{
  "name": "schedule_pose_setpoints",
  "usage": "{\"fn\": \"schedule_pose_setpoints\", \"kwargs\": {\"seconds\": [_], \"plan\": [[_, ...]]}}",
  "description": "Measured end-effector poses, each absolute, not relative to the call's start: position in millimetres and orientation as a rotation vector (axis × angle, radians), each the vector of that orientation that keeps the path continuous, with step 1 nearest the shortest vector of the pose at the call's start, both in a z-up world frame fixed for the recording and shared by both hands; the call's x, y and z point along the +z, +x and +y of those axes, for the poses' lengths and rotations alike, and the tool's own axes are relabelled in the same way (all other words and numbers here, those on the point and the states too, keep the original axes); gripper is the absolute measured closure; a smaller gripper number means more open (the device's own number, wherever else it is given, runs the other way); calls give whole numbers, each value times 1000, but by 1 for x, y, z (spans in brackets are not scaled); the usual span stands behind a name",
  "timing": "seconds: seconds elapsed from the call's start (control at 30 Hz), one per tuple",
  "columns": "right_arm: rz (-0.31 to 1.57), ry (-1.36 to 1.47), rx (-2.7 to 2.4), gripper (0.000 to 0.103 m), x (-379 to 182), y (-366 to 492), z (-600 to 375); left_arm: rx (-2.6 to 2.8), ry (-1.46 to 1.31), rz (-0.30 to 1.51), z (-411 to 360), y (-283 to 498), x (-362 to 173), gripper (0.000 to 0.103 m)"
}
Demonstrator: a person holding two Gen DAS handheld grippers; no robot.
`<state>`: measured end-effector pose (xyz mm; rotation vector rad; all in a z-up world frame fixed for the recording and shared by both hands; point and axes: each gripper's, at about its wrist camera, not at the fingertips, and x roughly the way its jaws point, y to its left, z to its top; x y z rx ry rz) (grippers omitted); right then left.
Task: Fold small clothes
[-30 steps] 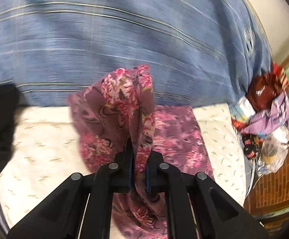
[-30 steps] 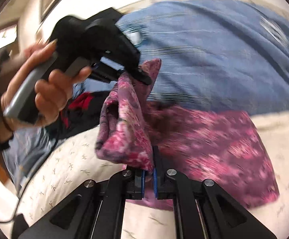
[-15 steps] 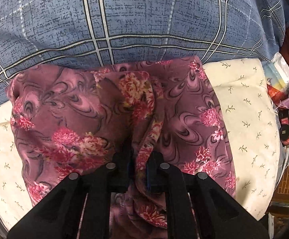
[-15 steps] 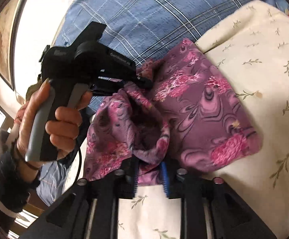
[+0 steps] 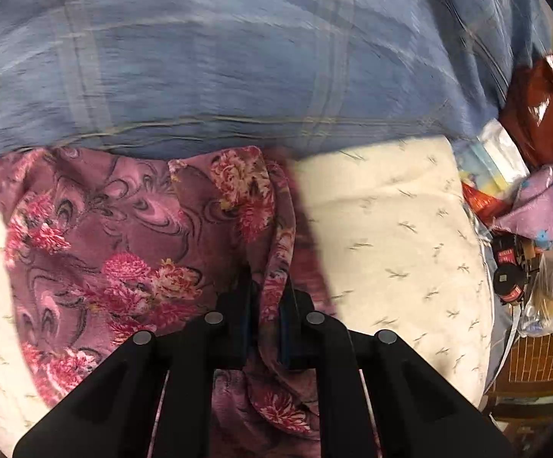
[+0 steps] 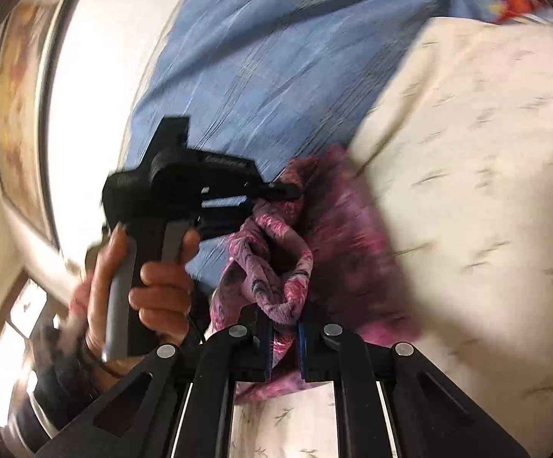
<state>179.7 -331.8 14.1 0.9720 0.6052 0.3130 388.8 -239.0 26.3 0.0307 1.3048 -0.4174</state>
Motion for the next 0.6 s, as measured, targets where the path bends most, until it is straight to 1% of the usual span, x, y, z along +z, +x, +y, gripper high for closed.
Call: {"fn": "schedule_pose_setpoints", "kwargs": {"seconds": [0.03, 0.07, 0.13, 0.17, 0.2, 0.23, 0.27, 0.3, 0.33, 0.37, 0.4, 0.43, 0.5, 0.53, 0.57, 0.6], "plan": [[608, 995, 295, 94, 11, 178, -339, -420, 45, 1314, -249, 387, 20, 94], [625, 1020, 273, 94, 5, 178, -347, -422, 64, 1313, -254, 387, 15, 90], [672, 1004, 220, 94, -2, 178, -350, -401, 107, 1313, -262, 387, 7, 86], [709, 974, 198, 89, -5, 180, -349, -396, 104, 1312, -262, 386, 10, 82], [724, 952, 178, 89, -5, 179, -346, -411, 78, 1318, -259, 385, 16, 80], [734, 918, 170, 88, -2, 179, -342, -437, 27, 1322, -251, 386, 24, 74], [737, 890, 157, 84, 1, 176, -340, -454, -30, 1311, -239, 387, 36, 65], [734, 863, 129, 77, 6, 174, -340, -459, -81, 1286, -223, 388, 50, 59], [723, 848, 97, 67, 11, 171, -343, -461, -133, 1247, -202, 387, 66, 44], [703, 850, 73, 66, 13, 167, -347, -459, -166, 1217, -184, 387, 75, 30], [661, 854, 39, 66, 21, 160, -354, -449, -193, 1186, -164, 389, 84, 26], [602, 863, 18, 65, 32, 153, -361, -426, -215, 1154, -142, 387, 91, 24], [506, 874, 46, 51, 54, 152, -367, -387, -257, 1124, -97, 384, 93, 24], [495, 849, 77, 36, 64, 163, -367, -369, -278, 1129, -81, 387, 87, 24], [504, 821, 102, 28, 71, 177, -365, -349, -309, 1142, -64, 387, 79, 24], [548, 793, 154, 26, 75, 201, -361, -336, -354, 1163, -52, 388, 68, 24]]}}
